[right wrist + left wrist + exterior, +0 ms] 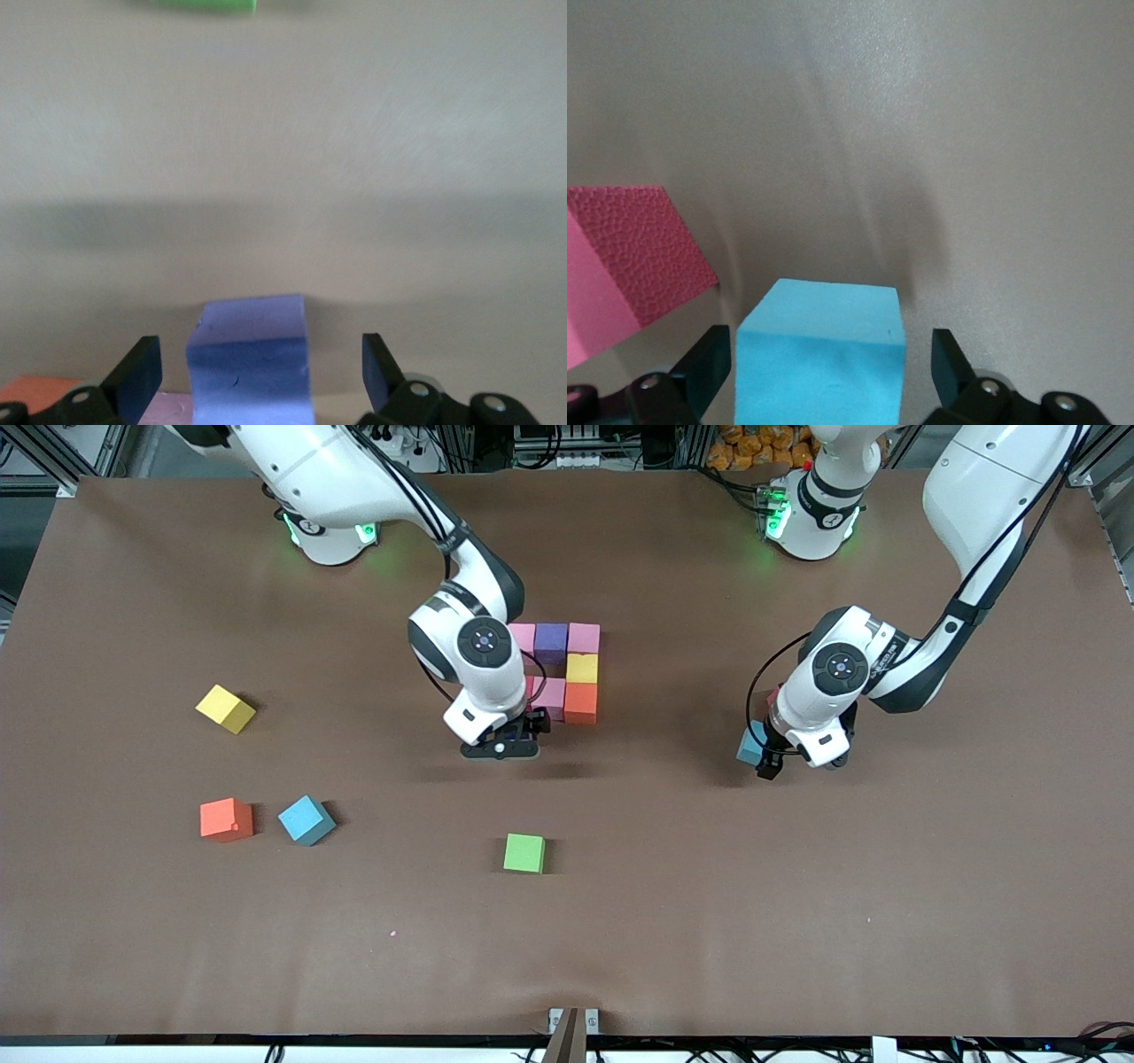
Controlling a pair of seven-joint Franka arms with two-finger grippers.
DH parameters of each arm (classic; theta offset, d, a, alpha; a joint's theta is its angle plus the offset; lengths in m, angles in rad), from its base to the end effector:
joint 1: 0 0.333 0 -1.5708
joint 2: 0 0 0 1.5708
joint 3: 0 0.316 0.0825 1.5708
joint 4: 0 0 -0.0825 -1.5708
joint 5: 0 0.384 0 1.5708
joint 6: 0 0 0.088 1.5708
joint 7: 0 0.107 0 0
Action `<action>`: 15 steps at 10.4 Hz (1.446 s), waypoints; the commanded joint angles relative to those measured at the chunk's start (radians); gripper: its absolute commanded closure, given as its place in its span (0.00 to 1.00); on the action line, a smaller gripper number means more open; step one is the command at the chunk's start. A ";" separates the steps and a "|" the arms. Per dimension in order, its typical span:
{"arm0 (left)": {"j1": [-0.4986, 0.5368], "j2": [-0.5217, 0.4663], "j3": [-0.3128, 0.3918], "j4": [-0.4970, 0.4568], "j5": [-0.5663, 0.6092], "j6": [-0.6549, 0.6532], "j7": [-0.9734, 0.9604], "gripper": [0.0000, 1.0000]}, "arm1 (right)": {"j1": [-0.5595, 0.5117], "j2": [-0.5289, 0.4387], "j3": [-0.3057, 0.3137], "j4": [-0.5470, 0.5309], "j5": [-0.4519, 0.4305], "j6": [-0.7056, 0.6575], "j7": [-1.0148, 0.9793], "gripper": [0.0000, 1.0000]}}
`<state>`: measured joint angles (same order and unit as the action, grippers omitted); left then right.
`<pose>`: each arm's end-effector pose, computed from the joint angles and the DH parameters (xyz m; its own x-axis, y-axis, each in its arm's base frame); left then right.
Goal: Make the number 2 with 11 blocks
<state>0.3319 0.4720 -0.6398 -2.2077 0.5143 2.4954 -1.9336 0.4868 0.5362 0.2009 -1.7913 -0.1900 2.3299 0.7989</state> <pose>0.5144 -0.1754 0.1989 0.3192 0.9474 0.0235 0.9473 -0.3183 -0.0360 0.5166 0.4066 0.2582 0.9992 -0.0093 0.0377 -0.0099 -0.9998 0.0152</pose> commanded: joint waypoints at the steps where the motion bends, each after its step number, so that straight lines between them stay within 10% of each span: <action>1: 0.007 0.002 -0.009 -0.015 0.041 0.020 -0.028 0.00 | -0.130 -0.094 0.040 -0.023 -0.002 -0.020 -0.053 0.00; 8: 0.009 0.004 -0.009 -0.015 0.041 0.020 -0.018 0.00 | -0.520 -0.085 0.100 -0.028 -0.005 -0.075 -0.786 0.00; 15: 0.009 0.004 -0.009 -0.015 0.041 0.019 -0.016 0.00 | -0.628 0.031 0.092 -0.030 -0.170 0.043 -1.176 0.00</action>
<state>0.3314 0.4799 -0.6422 -2.2108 0.5268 2.4981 -1.9336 -0.1269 0.5280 0.2750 -1.8205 -0.3066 2.3438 -0.3541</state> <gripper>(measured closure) 0.000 0.000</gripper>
